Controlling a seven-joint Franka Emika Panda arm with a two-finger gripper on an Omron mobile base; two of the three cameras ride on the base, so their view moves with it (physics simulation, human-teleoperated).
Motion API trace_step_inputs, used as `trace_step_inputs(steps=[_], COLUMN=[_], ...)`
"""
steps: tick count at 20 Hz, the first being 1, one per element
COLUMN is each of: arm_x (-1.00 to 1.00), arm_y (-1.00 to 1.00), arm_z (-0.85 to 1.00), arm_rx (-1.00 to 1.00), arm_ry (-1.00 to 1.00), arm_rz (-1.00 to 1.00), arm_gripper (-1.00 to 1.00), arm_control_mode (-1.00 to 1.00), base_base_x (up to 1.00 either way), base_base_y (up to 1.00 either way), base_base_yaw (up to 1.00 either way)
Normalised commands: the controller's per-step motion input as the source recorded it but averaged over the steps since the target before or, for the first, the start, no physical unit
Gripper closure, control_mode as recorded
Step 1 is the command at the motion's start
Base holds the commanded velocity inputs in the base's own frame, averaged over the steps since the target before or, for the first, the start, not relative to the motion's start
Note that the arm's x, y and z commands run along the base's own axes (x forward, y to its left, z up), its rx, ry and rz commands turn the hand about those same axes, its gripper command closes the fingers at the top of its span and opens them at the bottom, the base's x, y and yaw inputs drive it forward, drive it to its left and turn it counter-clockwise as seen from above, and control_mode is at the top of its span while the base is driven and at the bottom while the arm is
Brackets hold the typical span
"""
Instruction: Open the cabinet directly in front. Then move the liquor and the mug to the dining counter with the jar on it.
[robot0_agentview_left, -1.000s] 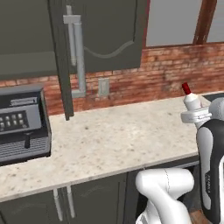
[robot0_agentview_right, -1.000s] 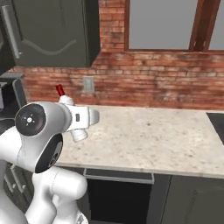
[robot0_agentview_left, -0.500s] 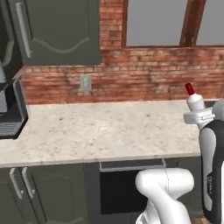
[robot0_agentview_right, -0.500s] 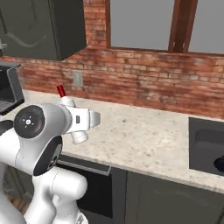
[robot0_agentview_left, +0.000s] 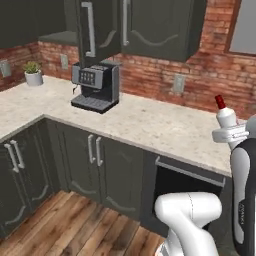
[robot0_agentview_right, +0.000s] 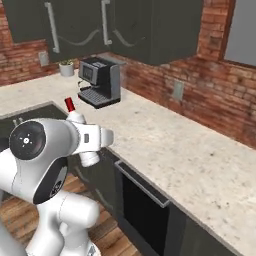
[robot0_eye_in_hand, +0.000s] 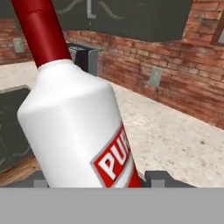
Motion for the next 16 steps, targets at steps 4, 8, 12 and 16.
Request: trace_step_inputs(steps=[4, 8, 12, 16], arm_x=[0.0, 0.0, 0.0, 0.0], arm_y=[0.0, 0.0, 0.0, 0.0], arm_z=[0.0, 0.0, 0.0, 0.0], arm_rx=[0.0, 0.0, 0.0, 0.0], arm_ry=[0.0, 0.0, 0.0, 0.0], arm_rz=[0.0, 0.0, 0.0, 0.0], arm_gripper=[1.0, 1.0, 1.0, 1.0], arm_control_mode=[1.0, 1.0, 1.0, 1.0], base_base_x=[-0.42, -0.44, -0.39, -0.24], base_base_y=[-0.05, -0.05, -0.03, 0.0], base_base_yaw=[0.94, 0.93, 0.95, 0.99])
